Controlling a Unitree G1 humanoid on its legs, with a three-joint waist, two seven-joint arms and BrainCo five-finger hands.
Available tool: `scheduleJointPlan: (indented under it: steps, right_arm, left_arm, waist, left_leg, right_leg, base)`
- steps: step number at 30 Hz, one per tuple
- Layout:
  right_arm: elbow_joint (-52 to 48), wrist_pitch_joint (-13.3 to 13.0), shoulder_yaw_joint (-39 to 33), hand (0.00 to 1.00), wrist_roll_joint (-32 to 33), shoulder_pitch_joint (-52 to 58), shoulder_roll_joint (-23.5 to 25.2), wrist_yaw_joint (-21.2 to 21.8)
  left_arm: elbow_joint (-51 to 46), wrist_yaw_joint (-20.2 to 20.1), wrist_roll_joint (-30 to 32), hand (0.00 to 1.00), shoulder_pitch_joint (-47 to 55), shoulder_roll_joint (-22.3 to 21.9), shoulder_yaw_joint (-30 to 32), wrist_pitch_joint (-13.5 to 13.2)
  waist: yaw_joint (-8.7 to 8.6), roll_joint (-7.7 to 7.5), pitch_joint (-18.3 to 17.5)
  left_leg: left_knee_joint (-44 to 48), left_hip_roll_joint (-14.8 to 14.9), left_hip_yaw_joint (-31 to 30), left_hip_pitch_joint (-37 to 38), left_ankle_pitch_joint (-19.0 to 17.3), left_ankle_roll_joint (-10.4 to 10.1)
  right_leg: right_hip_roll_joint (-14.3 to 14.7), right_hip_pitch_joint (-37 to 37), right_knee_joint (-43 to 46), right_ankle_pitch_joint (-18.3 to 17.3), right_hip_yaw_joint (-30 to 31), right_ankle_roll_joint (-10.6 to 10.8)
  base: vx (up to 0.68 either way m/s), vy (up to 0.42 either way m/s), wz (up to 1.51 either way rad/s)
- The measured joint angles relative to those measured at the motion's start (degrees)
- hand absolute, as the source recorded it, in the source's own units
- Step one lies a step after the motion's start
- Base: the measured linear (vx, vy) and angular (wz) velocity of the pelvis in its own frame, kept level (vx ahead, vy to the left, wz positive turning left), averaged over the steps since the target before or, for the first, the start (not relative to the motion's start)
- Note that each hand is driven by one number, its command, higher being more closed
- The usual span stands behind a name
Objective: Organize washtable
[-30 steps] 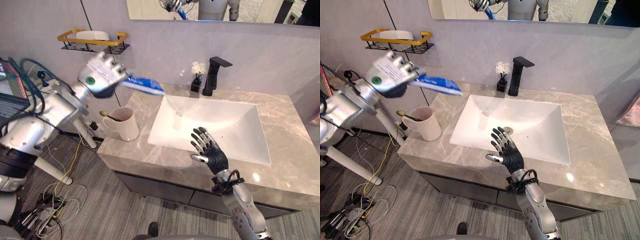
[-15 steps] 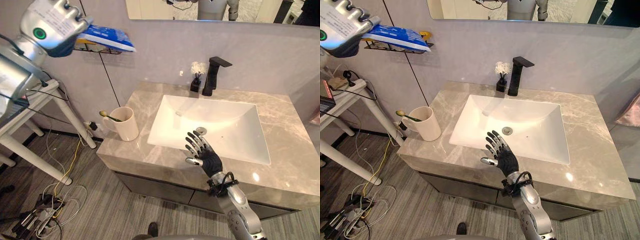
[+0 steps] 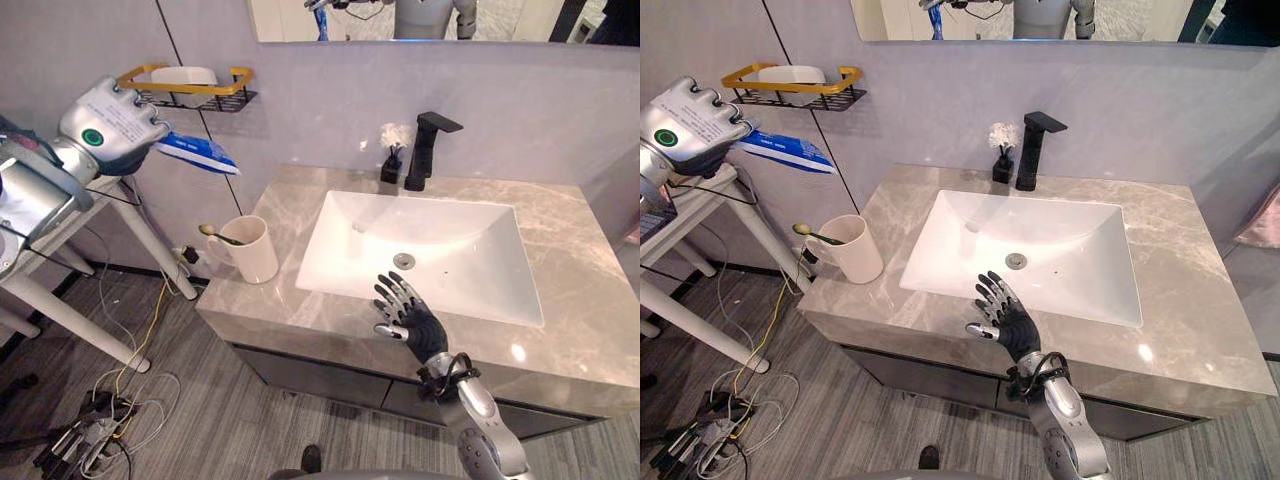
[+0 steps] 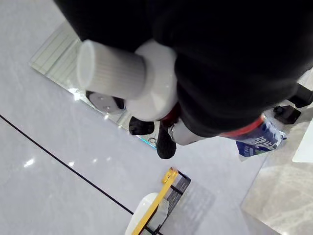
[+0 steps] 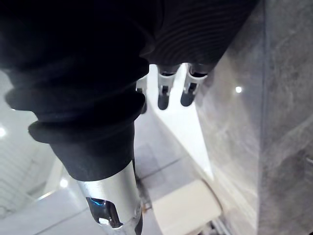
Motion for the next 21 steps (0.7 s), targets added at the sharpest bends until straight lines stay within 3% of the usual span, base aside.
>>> scheduleJointPlan:
  steps: [8,21]
  right_arm:
    - [0.0,-1.3,-0.1,0.00,0.5,0.0,-0.4,0.0]
    - [0.6,-1.9,0.0,0.00,0.5,-0.4,-0.4,0.1]
  left_arm:
    - [0.4,-0.7,0.8,1.00,7.3,1.1,2.4,-0.7]
    - [0.3,-0.8,1.9,1.00,13.4,1.1,5.0,-2.4]
  waist:
    - [1.12,0.36,0.0]
    - [1.14,0.48,0.1]
  left_leg:
    - [0.0,0.4,1.1,0.0,-0.3,0.1]
    - [0.0,0.4,1.2,0.0,-0.8,0.0]
  right_leg:
    - [0.2,-0.5,-0.1,0.1,1.1,0.0]
    - [0.2,-0.6,-0.1,0.1,1.2,0.0]
  base:
    - [0.00,-0.009,-0.08]
    - [0.00,0.000,0.00]
